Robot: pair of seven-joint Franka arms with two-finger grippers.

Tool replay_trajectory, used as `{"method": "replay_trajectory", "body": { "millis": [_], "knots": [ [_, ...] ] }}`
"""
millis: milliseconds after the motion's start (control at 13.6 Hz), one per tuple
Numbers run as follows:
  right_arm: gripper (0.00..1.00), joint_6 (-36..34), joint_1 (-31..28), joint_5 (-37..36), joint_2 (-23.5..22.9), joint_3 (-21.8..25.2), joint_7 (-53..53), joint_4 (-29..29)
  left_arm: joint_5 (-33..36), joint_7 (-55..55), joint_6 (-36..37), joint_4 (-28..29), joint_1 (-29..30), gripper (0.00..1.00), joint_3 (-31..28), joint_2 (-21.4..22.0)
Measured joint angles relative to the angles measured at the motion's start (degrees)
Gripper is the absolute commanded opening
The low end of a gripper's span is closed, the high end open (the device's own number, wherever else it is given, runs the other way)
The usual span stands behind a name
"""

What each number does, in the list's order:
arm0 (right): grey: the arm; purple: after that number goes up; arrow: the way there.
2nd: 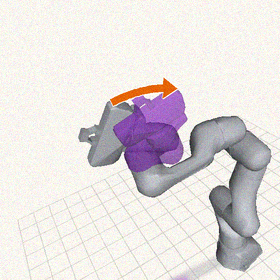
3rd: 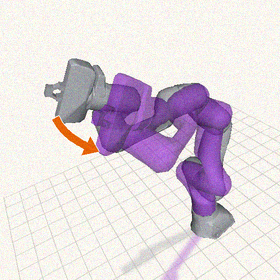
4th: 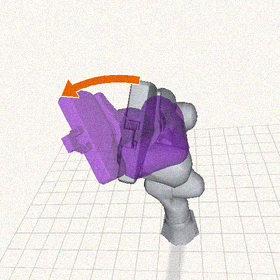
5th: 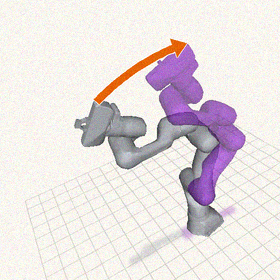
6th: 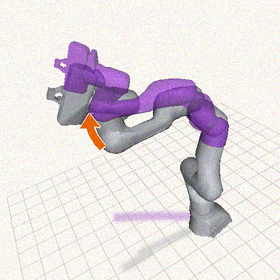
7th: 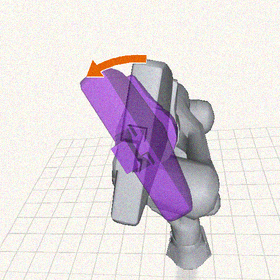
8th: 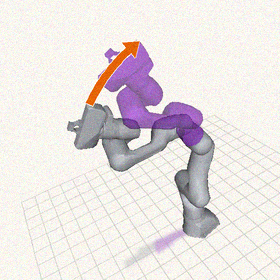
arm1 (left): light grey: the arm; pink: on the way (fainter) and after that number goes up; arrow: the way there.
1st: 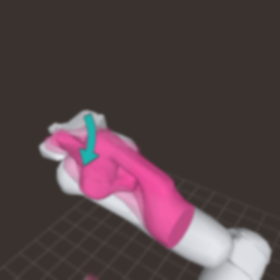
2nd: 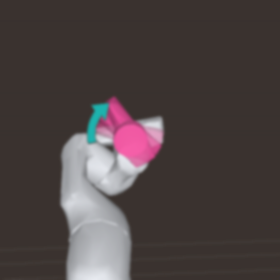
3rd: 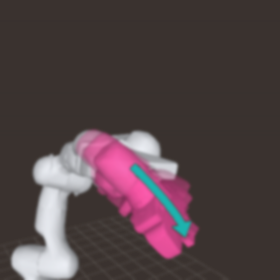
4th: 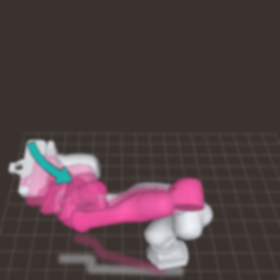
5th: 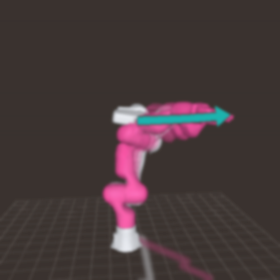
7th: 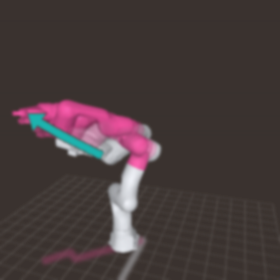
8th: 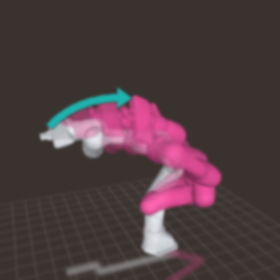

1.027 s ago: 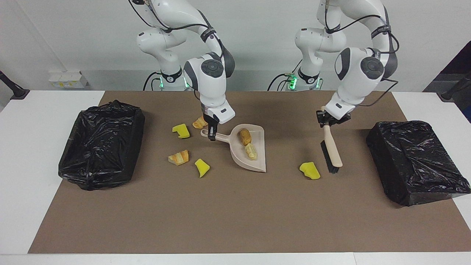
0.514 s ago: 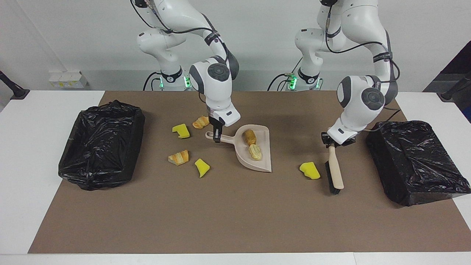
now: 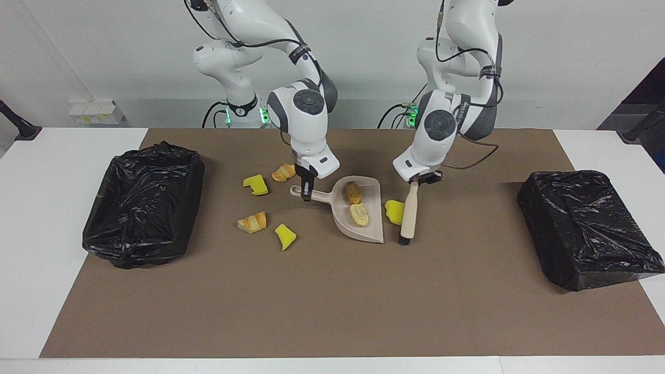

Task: Sweep and dump trash in bin
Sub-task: 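Sweep the yellow sponge into the dustpan with the left gripper's brush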

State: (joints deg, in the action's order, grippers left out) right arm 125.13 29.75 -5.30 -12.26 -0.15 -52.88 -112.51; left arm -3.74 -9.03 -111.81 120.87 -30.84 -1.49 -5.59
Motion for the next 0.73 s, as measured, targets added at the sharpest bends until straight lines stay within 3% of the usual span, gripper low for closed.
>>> {"method": "replay_trajectory", "body": {
  "millis": [293, 734],
  "knots": [
    [0.00, 0.00, -0.02, 0.02, -0.10, 0.02, 0.00, 0.00, -7.04, -13.20, -0.02, 0.07, -7.51, 0.00, 0.21, 0.97],
    [0.00, 0.08, -0.09, 0.03, -0.24, 0.03, -0.08, -0.01, -7.15, -18.71, 9.04, -2.92, -8.61, 0.00, -0.33, 5.52]
  ]
}}
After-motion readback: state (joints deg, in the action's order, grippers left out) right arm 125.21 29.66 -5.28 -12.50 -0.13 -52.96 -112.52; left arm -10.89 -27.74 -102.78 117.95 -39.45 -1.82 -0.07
